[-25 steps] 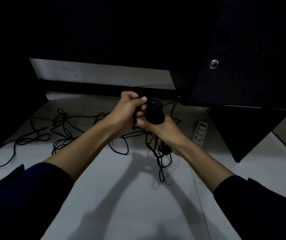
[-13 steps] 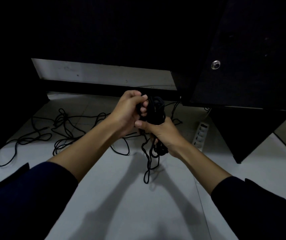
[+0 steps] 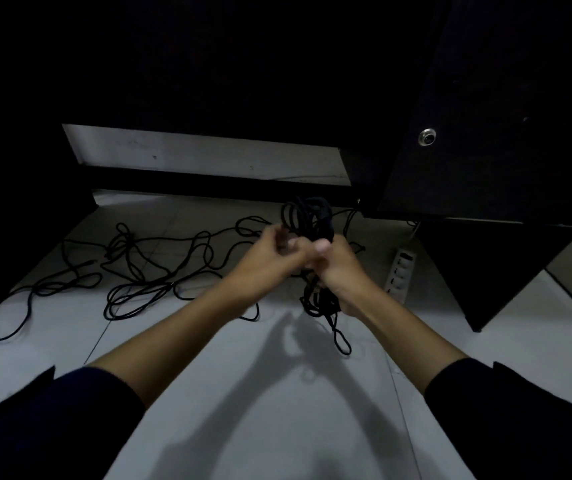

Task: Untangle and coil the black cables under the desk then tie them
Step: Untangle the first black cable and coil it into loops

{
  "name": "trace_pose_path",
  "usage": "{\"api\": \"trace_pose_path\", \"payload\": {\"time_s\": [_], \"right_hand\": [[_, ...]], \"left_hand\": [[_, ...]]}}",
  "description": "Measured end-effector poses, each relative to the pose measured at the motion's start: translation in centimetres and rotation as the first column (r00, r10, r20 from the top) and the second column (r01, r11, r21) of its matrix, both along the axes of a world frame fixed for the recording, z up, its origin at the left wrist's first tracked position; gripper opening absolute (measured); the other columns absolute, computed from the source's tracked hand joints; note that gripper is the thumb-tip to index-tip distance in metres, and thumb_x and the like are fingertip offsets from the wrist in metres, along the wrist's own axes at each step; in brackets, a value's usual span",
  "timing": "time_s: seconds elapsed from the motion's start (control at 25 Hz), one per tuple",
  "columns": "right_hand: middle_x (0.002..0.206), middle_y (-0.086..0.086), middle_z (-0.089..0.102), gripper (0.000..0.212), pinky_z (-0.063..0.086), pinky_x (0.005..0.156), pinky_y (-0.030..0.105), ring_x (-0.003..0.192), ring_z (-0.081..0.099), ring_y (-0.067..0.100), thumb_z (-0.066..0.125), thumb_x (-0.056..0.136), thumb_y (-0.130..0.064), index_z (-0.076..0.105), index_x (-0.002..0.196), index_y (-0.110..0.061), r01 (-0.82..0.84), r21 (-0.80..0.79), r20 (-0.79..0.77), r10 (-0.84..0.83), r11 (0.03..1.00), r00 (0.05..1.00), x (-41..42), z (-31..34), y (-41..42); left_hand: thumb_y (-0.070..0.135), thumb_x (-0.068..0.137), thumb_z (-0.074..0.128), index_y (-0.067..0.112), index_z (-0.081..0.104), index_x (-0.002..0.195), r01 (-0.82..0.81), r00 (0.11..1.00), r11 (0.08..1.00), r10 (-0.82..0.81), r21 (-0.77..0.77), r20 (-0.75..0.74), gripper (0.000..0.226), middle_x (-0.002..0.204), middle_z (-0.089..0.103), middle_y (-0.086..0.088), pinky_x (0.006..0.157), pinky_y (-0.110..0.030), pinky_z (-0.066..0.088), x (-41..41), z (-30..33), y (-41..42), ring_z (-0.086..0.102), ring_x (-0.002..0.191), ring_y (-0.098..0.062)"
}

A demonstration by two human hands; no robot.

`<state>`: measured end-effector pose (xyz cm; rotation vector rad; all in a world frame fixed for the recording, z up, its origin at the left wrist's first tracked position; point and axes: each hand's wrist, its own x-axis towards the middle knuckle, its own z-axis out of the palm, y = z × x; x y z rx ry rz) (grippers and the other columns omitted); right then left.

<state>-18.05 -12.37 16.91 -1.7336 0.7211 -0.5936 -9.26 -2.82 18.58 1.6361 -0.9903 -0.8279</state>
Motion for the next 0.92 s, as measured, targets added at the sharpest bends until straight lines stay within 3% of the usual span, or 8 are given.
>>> {"api": "trace_pose_path", "payload": {"time_s": [0.12, 0.2, 0.32, 0.48, 0.64, 0.8, 0.84, 0.92], "right_hand": [[0.071, 0.0, 0.064, 0.028, 0.055, 0.064, 0.033, 0.072, 0.067, 0.013, 0.048, 0.093, -0.01, 0.06, 0.07, -0.022, -0.008, -0.174, 0.041, 0.016, 0.985, 0.999, 0.7, -0.9, 0.8], [0.064, 0.001, 0.061, 0.028, 0.053, 0.059, 0.042, 0.068, 0.066, 0.025, 0.047, 0.085, -0.008, 0.05, 0.063, -0.024, 0.024, -0.326, -0.006, -0.027, 0.945, 1.0, 1.0, -1.4, 0.9], [0.059, -0.011, 0.056, 0.018, 0.046, 0.046, 0.028, 0.055, 0.059, 0.011, 0.048, 0.073, -0.014, 0.046, 0.063, -0.029, 0.006, -0.485, -0.048, -0.033, 0.875, 0.998, 1.0, -1.4, 1.0], [0.052, -0.011, 0.053, 0.017, 0.036, 0.04, 0.017, 0.047, 0.054, 0.002, 0.052, 0.073, -0.018, 0.048, 0.062, -0.031, 0.018, -0.428, -0.032, -0.035, 0.903, 0.999, 1.3, -0.6, 1.2], [0.063, -0.006, 0.06, 0.017, 0.044, 0.047, 0.026, 0.058, 0.06, 0.011, 0.065, 0.075, -0.021, 0.053, 0.068, -0.031, -0.046, -0.436, -0.14, -0.017, 0.899, 0.99, 0.9, -0.1, 1.4], [0.069, -0.015, 0.059, 0.02, 0.041, 0.071, 0.037, 0.082, 0.057, 0.014, 0.062, 0.065, -0.049, 0.054, 0.081, -0.039, -0.139, -0.534, -0.326, -0.052, 0.834, 0.944, 0.1, 0.2, 1.4], [0.067, -0.018, 0.057, 0.016, 0.037, 0.073, 0.037, 0.084, 0.054, 0.01, 0.062, 0.065, -0.05, 0.054, 0.075, -0.042, -0.144, -0.513, -0.334, -0.042, 0.846, 0.942, -0.1, 0.4, 1.3], [0.061, -0.019, 0.057, 0.015, 0.041, 0.067, 0.031, 0.071, 0.055, 0.001, 0.071, 0.069, -0.037, 0.056, 0.067, -0.039, -0.183, -0.306, -0.248, 0.107, 0.935, 0.963, -0.6, 0.8, 1.2]], "left_hand": [[0.059, 0.072, 0.067, 0.015, 0.06, 0.114, -0.059, 0.965, 0.996, 0.04, -0.067, -0.26, 0.061, 0.109, 0.068, 0.001, 0.087, -0.022, 0.046, -1.6, 0.5, -0.9, 0.062, 0.108, -0.011], [0.049, 0.081, 0.068, 0.012, 0.067, 0.106, -0.163, 0.928, 0.983, 0.124, -0.086, -0.35, 0.044, 0.101, 0.072, -0.003, 0.091, -0.026, 0.049, -1.9, 0.7, -1.5, 0.066, 0.101, -0.011], [0.038, 0.089, 0.063, 0.014, 0.069, 0.092, -0.28, 0.878, 0.949, 0.192, -0.145, -0.439, 0.025, 0.087, 0.073, 0.001, 0.078, -0.022, 0.051, -1.9, 0.6, -2.0, 0.069, 0.087, -0.007], [0.03, 0.095, 0.053, 0.011, 0.065, 0.088, -0.32, 0.869, 0.933, 0.222, -0.162, -0.441, 0.023, 0.096, 0.074, -0.006, 0.063, -0.017, 0.053, -1.1, 0.5, -2.5, 0.068, 0.08, -0.009], [0.025, 0.094, 0.045, 0.015, 0.053, 0.075, -0.304, 0.871, 0.943, 0.215, -0.14, -0.441, 0.023, 0.107, 0.072, -0.016, 0.072, -0.024, 0.053, -0.3, 0.6, -2.5, 0.067, 0.096, -0.027], [0.024, 0.095, 0.042, 0.018, 0.046, 0.068, -0.27, 0.831, 0.952, 0.154, -0.145, -0.535, 0.028, 0.091, 0.076, -0.007, 0.083, -0.03, 0.053, 0.5, 0.7, -2.5, 0.068, 0.096, -0.025], [0.025, 0.095, 0.043, 0.017, 0.047, 0.069, -0.29, 0.816, 0.947, 0.166, -0.142, -0.554, 0.028, 0.082, 0.076, -0.006, 0.084, -0.033, 0.055, 0.7, 0.6, -2.6, 0.069, 0.097, -0.027], [0.025, 0.096, 0.044, 0.015, 0.048, 0.071, -0.305, 0.758, 0.939, 0.139, -0.158, -0.638, 0.028, 0.06, 0.066, -0.002, 0.069, -0.032, 0.059, 0.8, 0.8, -2.7, 0.072, 0.086, -0.027]]}}
